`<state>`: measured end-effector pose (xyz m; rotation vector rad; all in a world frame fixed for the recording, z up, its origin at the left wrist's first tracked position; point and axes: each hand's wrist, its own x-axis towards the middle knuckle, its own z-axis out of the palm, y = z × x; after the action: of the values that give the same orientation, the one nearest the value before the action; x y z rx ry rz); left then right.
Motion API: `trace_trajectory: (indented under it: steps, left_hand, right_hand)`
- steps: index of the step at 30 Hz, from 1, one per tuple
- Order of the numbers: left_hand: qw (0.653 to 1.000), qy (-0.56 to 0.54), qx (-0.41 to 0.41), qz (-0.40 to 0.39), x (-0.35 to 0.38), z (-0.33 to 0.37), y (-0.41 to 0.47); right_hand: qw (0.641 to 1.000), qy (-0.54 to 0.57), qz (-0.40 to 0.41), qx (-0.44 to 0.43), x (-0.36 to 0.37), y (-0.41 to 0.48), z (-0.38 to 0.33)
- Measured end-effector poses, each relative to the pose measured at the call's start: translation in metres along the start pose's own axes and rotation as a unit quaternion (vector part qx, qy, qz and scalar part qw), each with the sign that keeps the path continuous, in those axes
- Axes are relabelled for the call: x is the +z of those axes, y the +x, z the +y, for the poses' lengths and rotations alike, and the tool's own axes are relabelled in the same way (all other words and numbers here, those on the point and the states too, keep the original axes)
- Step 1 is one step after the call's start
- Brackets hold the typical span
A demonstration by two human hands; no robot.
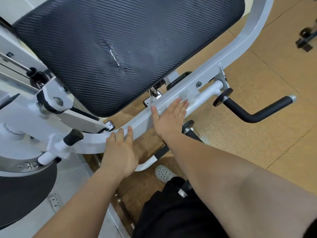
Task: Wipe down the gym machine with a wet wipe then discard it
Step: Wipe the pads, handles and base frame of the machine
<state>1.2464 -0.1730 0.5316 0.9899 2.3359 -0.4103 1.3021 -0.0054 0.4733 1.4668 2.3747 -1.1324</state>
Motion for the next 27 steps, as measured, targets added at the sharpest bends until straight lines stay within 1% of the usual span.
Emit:
trace_trajectory:
  steps: [1,3,5,6,7,9,12,15,16,17,18,20,22,24,25,27]
  left_hand:
    - [1.000,0.008,-0.001,0.002,0.002,0.001,0.000]
    - [1.000,0.008,-0.005,0.001,0.003,0.002,-0.001]
    - [1.000,0.004,-0.006,-0.004,0.002,0.003,0.000]
    - [1.000,0.006,-0.005,-0.007,0.001,0.003,0.001]
    - [1.000,0.007,-0.005,-0.013,-0.002,0.002,0.001]
    - [1.000,-0.006,-0.005,-0.028,-0.009,0.000,0.002]
    - [0.997,-0.059,-0.009,-0.049,-0.021,-0.001,0.004]
    - [0.992,-0.104,-0.024,-0.065,-0.026,-0.004,0.009]
    - [0.990,-0.117,-0.030,-0.067,-0.026,-0.005,0.010]
    - [0.989,-0.130,-0.037,-0.066,-0.026,-0.005,0.011]
    - [0.987,-0.141,-0.043,-0.061,-0.027,-0.004,0.011]
    - [0.986,-0.154,-0.051,-0.047,-0.028,-0.002,0.011]
    - [0.984,-0.167,-0.056,-0.042,-0.028,-0.001,0.010]
    - [0.979,-0.189,-0.068,-0.034,-0.026,0.001,0.008]
    - [0.977,-0.198,-0.076,-0.026,-0.024,0.002,0.006]
    - [0.979,-0.184,-0.086,-0.004,-0.019,0.007,0.002]
  right_hand:
    - [1.000,-0.011,-0.016,-0.022,0.002,-0.007,-0.001]
    - [0.991,-0.067,-0.048,-0.106,0.008,-0.024,-0.002]
    - [0.970,-0.140,-0.069,-0.185,0.010,-0.029,-0.001]
    - [0.962,-0.174,-0.065,-0.202,0.007,-0.024,-0.001]
    - [0.956,-0.204,-0.051,-0.203,0.000,-0.013,0.000]
    - [0.950,-0.255,-0.015,-0.178,-0.019,0.013,0.003]
    - [0.930,-0.332,0.015,-0.159,-0.051,0.048,0.014]
    - [0.935,-0.325,0.016,-0.141,-0.063,0.059,0.021]
    - [0.932,-0.330,0.012,-0.149,-0.061,0.055,0.019]
    - [0.923,-0.344,0.002,-0.174,-0.057,0.048,0.016]
    - [0.908,-0.358,-0.017,-0.217,-0.051,0.038,0.014]
    - [0.869,-0.371,-0.069,-0.321,-0.041,0.022,0.012]
    - [0.833,-0.378,-0.107,-0.390,-0.043,0.021,0.015]
    - [0.809,-0.397,-0.107,-0.421,-0.056,0.038,0.020]
    - [0.806,-0.407,-0.098,-0.419,-0.065,0.049,0.022]
    - [0.817,-0.415,-0.078,-0.393,-0.083,0.068,0.026]
